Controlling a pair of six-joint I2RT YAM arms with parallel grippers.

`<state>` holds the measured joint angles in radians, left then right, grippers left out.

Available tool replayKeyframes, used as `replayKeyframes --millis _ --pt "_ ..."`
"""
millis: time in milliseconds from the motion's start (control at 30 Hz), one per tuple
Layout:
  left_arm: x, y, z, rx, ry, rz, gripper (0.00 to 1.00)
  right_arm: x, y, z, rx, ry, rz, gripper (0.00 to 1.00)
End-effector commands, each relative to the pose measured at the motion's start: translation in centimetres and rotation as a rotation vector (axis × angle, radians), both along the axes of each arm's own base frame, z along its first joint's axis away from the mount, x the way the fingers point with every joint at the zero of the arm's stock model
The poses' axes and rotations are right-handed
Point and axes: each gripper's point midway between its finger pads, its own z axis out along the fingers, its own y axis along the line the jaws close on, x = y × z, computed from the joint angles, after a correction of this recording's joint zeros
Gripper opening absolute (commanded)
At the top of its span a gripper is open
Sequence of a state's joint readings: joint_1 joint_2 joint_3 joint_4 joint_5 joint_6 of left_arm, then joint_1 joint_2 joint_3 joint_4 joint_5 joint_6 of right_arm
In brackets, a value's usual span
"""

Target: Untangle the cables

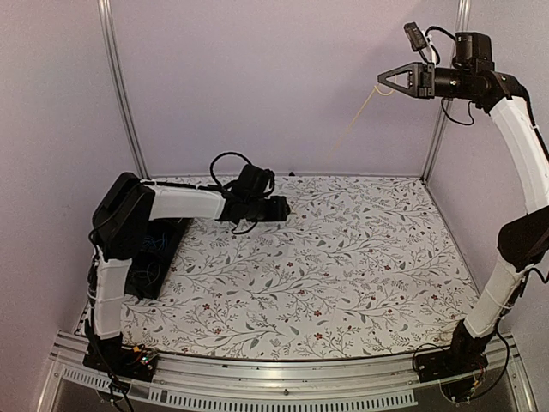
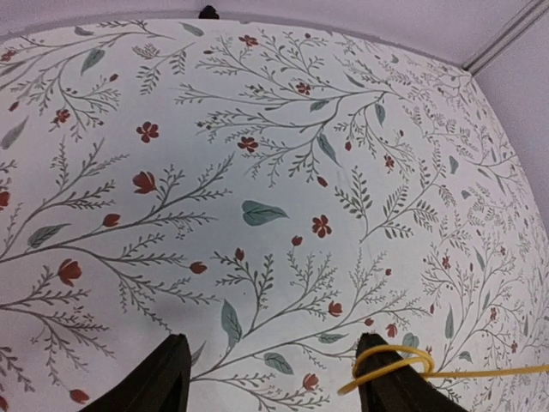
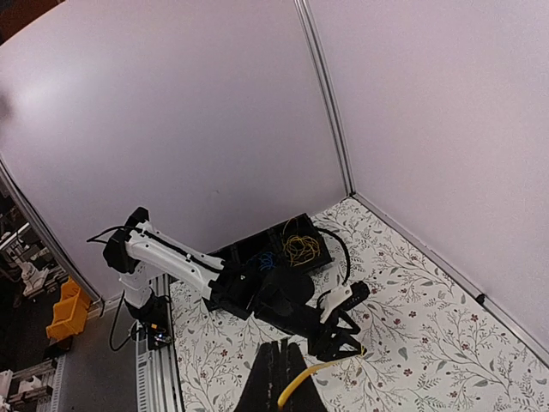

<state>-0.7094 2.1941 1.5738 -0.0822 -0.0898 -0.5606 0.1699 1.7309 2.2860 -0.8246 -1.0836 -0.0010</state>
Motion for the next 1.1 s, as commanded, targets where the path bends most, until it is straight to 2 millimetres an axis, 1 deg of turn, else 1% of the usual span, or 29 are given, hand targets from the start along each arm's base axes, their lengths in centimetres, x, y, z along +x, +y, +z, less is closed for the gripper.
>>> replayKeyframes --millis 0,33,133,200,233,267,333,367,400,433,467,533,667,700,733,767,800,833,900,933,1000,1067 --pt "1.3 11.1 -3.1 0.203 0.140 0.218 0.72 -5.4 -2.1 7.7 0.055 -0.295 0.002 0.00" --pt "1.8 12.2 -2.3 0.196 0.132 0.240 0.73 -5.5 -2.5 8.1 0.058 -0.303 -0.011 0.00" --pt "3.5 16.5 0.0 0.160 0.123 0.324 0.75 -5.2 -4.3 8.5 0.066 -0.293 -0.049 0.00" --pt "4.5 19.4 1.9 0.134 0.103 0.374 0.75 -4.4 -5.2 7.8 0.063 -0.260 -0.072 0.00" --pt "5.1 21.3 2.7 0.125 0.090 0.408 0.75 -4.2 -5.4 7.3 0.062 -0.247 -0.074 0.00" --pt "5.6 22.8 3.8 0.116 0.076 0.433 0.75 -3.9 -6.6 7.2 0.058 -0.241 -0.106 0.00" --pt "6.5 25.3 5.6 0.089 0.060 0.475 0.78 -3.6 -7.8 6.7 0.053 -0.223 -0.143 0.00" --pt "6.9 26.4 6.7 0.074 0.049 0.490 0.88 -3.4 -8.5 6.5 0.042 -0.230 -0.170 0.00" --pt "7.4 27.5 7.7 0.066 0.037 0.511 0.98 -3.1 -9.1 6.0 0.032 -0.223 -0.196 0.00" --pt "7.8 28.5 8.7 0.060 0.024 0.529 1.00 -2.9 -9.8 5.6 0.023 -0.217 -0.219 0.00" --pt "8.3 29.4 10.1 0.056 0.001 0.546 1.00 -2.8 -10.3 5.1 0.008 -0.223 -0.234 0.00" --pt "8.7 31.1 11.9 0.056 -0.029 0.585 1.00 -2.4 -11.2 3.7 -0.015 -0.200 -0.255 0.00" --pt "8.6 34.7 14.8 -0.004 -0.067 0.688 1.00 -1.2 -13.0 0.9 -0.065 -0.159 -0.316 0.00" --pt "8.4 36.2 17.6 -0.194 -0.113 0.699 1.00 0.0 -15.0 -1.9 -0.089 -0.098 -0.381 0.00" --pt "8.3 36.3 18.8 -0.308 -0.134 0.682 1.00 0.7 -16.1 -3.7 -0.109 -0.067 -0.413 0.00" --pt "8.1 37.0 20.2 -0.398 -0.160 0.690 1.00 1.1 -16.6 -5.5 -0.129 -0.035 -0.432 0.00" --pt "8.0 37.2 22.2 -0.482 -0.207 0.666 1.00 1.7 -17.1 -8.1 -0.159 0.014 -0.454 0.00" --pt "7.9 37.6 23.6 -0.522 -0.237 0.662 1.00 2.1 -17.6 -10.4 -0.200 0.025 -0.464 0.00" --pt "7.9 37.6 26.7 -0.527 -0.289 0.644 1.00 2.9 -19.0 -15.2 -0.293 0.076 -0.524 0.00" --pt "8.1 37.6 28.9 -0.530 -0.323 0.627 1.00 2.9 -19.4 -17.2 -0.337 0.077 -0.538 0.00" --pt "8.1 37.4 31.2 -0.526 -0.353 0.606 1.00 2.9 -20.3 -20.8 -0.404 0.113 -0.568 0.00" --pt "8.0 37.1 32.8 -0.528 -0.378 0.589 1.00 2.4 -20.2 -23.0 -0.422 0.142 -0.556 0.00"
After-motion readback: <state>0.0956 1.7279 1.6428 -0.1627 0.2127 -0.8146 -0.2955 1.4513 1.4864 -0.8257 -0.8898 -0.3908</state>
